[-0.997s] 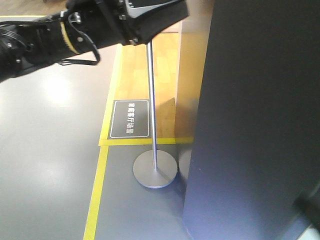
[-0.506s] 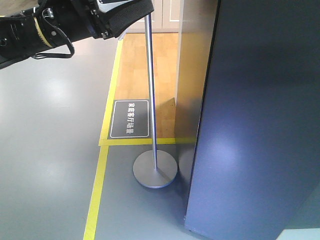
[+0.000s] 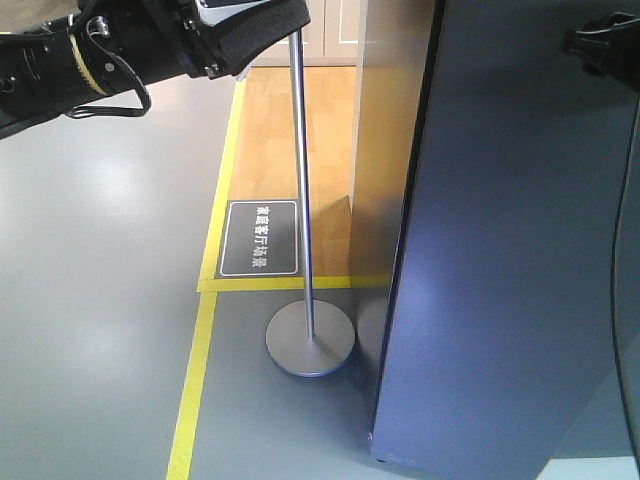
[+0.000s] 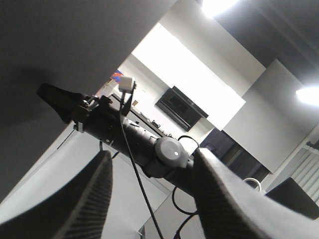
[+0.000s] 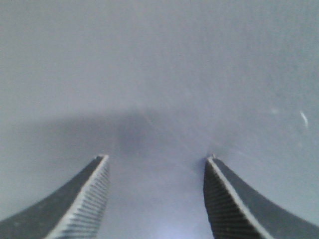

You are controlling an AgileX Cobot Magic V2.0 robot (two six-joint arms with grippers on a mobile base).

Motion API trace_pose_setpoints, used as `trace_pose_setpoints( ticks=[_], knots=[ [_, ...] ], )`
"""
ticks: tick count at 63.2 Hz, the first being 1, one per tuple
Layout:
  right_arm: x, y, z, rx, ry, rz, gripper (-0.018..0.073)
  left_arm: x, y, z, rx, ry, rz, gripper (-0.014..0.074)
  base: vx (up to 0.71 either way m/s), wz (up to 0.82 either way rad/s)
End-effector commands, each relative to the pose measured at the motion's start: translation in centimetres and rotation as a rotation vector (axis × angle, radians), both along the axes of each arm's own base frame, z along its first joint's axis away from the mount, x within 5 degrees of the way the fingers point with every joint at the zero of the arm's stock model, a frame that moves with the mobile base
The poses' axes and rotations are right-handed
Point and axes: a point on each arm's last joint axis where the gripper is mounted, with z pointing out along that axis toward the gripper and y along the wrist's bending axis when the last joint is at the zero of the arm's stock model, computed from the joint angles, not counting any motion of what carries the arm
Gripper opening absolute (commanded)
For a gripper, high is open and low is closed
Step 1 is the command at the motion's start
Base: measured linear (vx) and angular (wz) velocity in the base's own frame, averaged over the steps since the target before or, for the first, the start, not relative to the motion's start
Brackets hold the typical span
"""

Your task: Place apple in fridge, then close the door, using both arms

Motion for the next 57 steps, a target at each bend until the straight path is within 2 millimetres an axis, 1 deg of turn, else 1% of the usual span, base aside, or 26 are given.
trace_pose_setpoints(
  ticks=[1,16,29,32,39,47,52,57],
  knots=[
    [1.1,-1.1,2.5,-0.042,-0.134,-0.088,0.0422,-1.4,0.6,3.2,-0.089,-0.063,0.003,0.0357,0.00,0.00],
    [3.2,-1.2,2.5,-0.034,-0.142,-0.081,0.0422,-1.3,0.6,3.2,-0.085,-0.060,0.013,0.0357,0.00,0.00],
    [5.1,-0.6,2.2,-0.028,-0.099,-0.008,0.0422,-1.1,0.5,3.0,-0.057,-0.058,0.032,0.0357,0.00,0.00],
    [5.4,-0.5,2.0,-0.028,-0.082,0.015,0.0422,-1.1,0.5,2.8,-0.035,-0.060,0.041,0.0357,0.00,-0.01],
    [5.5,-0.2,2.4,-0.053,-0.072,0.047,0.0422,-1.0,0.4,2.5,0.001,-0.064,0.051,0.0357,-0.01,-0.03],
    [4.3,0.3,4.1,-0.071,-0.073,0.099,0.0410,-0.9,0.4,2.3,0.018,-0.066,0.055,0.0357,-0.01,-0.04],
    [2.6,1.0,5.8,-0.086,-0.066,0.158,0.0377,-0.9,0.4,2.4,0.015,-0.066,0.054,0.0349,-0.01,-0.03],
    [0.5,1.8,7.3,-0.095,-0.033,0.245,0.0320,-1.1,0.4,2.4,0.013,-0.070,0.044,0.0321,0.00,0.00]
  ],
)
